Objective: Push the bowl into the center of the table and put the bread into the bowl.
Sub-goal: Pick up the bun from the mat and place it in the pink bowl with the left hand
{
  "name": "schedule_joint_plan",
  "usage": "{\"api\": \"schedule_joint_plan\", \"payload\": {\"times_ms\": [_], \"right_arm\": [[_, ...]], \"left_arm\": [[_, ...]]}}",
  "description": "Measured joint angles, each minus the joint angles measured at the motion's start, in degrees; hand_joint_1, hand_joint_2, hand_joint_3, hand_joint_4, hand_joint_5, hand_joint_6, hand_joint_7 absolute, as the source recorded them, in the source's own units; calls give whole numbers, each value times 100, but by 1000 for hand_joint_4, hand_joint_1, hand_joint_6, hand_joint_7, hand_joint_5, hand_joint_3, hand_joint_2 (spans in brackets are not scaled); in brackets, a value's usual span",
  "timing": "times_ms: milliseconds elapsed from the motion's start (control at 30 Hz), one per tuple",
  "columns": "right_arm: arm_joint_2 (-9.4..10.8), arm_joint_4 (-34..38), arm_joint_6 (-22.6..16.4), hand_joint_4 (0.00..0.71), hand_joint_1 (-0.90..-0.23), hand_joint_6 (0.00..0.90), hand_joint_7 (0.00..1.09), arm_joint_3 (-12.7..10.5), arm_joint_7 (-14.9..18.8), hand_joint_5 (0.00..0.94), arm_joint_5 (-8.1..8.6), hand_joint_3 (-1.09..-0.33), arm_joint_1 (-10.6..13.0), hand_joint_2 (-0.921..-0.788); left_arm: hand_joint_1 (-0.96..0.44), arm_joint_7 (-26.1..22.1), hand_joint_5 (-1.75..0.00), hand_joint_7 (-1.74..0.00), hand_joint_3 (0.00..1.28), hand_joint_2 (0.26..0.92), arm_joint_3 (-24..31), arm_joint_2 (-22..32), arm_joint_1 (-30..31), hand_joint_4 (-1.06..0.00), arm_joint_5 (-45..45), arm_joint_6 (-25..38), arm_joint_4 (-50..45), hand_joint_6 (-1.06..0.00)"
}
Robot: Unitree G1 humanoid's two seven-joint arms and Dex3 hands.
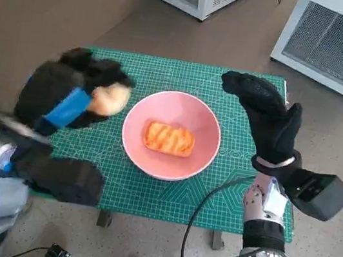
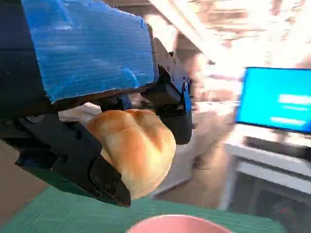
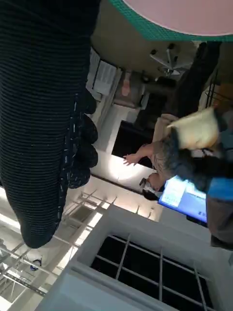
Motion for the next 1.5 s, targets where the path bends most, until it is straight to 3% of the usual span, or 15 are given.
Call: {"api": "schedule_joint_plan", "payload": {"times_ms": [167, 367, 700, 833, 900, 933, 967, 1033, 1133, 1500], "right_arm": [[-85, -6, -18, 170, -693, -1, 588, -27, 10, 2, 13, -776, 24, -921], [-16, -23, -25, 171, -691, -1, 588, -4, 24, 2, 8, -777, 38, -921], [-60, -124, -55, 168, -699, -1, 587, -16, 18, 1, 7, -782, 114, -921], [-56, -159, -65, 169, -700, -1, 586, -14, 7, 1, 6, -784, 161, -921], [-56, -187, -71, 169, -700, -1, 586, -13, -11, 1, 2, -784, 196, -921], [-56, -198, -73, 169, -700, -1, 585, -14, -22, 1, 2, -783, 209, -921], [-56, -207, -75, 169, -699, -1, 584, -14, -33, 1, 1, -783, 220, -921], [-57, -219, -78, 170, -699, -1, 583, -14, -45, 1, 0, -782, 228, -921], [-53, -237, -85, 171, -698, -1, 581, -7, -77, 2, -3, -780, 228, -921], [-41, -284, -117, 171, -700, -1, 580, 24, -190, 2, -16, -781, 233, -921]], "left_arm": [[2, -30, -1072, -1135, 21, 917, -555, -177, -558, -773, 50, -420, 595, -661], [2, -28, -1089, -1122, 20, 918, -1026, -476, -1000, -767, 50, -855, 1291, -663], [2, 204, -1116, -1168, 49, 920, -1463, -891, -1129, -746, 109, -1195, 2522, -613], [2, 353, -1189, -1227, 105, 921, -1550, -970, -1119, -675, 115, -1275, 2938, -554], [1, 363, -1255, -1318, 171, 921, -1555, -1010, -1084, -589, 106, -1259, 3048, -487], [5, 362, -1001, -1091, 166, 881, -1554, -1028, -1059, -510, 96, -1242, 3066, -432], [6, 357, -869, -973, 155, 872, -1553, -1049, -1027, -504, 69, -1203, 3067, -432], [-19, 323, -405, -552, 87, 857, -1544, -1103, -973, -459, 21, -1119, 3056, -428], [-80, 172, -106, -242, 26, 838, -1537, -1171, -864, -384, -52, -894, 2945, -410], [-247, -42, -2, -62, 1, 817, -1396, -1135, -603, -215, -233, -657, 2381, -353]]}}
